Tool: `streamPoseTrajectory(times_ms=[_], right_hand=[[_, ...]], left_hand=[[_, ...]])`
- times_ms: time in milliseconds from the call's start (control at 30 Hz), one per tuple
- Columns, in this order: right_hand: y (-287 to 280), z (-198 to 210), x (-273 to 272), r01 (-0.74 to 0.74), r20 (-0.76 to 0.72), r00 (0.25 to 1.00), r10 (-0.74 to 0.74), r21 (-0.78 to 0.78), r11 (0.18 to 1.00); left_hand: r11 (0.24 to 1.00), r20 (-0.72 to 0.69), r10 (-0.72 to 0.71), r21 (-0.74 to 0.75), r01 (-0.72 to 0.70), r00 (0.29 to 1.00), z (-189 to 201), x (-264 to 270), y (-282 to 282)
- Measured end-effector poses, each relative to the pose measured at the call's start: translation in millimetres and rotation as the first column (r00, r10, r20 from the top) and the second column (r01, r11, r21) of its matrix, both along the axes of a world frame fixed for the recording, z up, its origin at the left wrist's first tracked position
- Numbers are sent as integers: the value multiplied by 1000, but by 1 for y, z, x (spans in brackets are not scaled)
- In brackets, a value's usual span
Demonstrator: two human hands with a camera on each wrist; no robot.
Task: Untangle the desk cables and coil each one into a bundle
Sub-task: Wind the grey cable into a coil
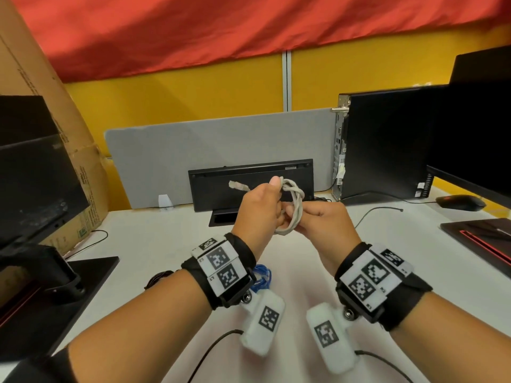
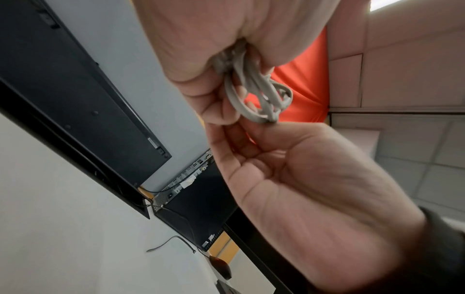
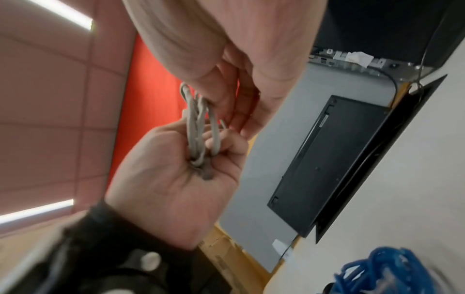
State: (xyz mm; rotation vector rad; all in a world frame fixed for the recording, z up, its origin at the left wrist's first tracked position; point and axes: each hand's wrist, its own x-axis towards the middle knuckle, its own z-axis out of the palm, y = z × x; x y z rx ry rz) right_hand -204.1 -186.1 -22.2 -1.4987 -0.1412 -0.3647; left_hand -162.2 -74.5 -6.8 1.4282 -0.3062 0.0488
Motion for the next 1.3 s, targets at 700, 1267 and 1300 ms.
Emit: streamPoseTrajectory(times_ms=[700, 1267, 1300], right_hand=[[7, 19, -18, -248, -271, 842, 467, 574, 780], [-17, 19, -5, 73, -213, 947, -240, -585, 808], [-18, 17, -5, 56, -258, 948, -187, -443, 895]], left_hand=[[906, -46, -417, 65, 419, 908, -17, 14, 41], [823, 213, -74, 565, -61, 974, -10, 22, 51], [836, 205, -61, 545, -63, 977, -10, 24, 53]])
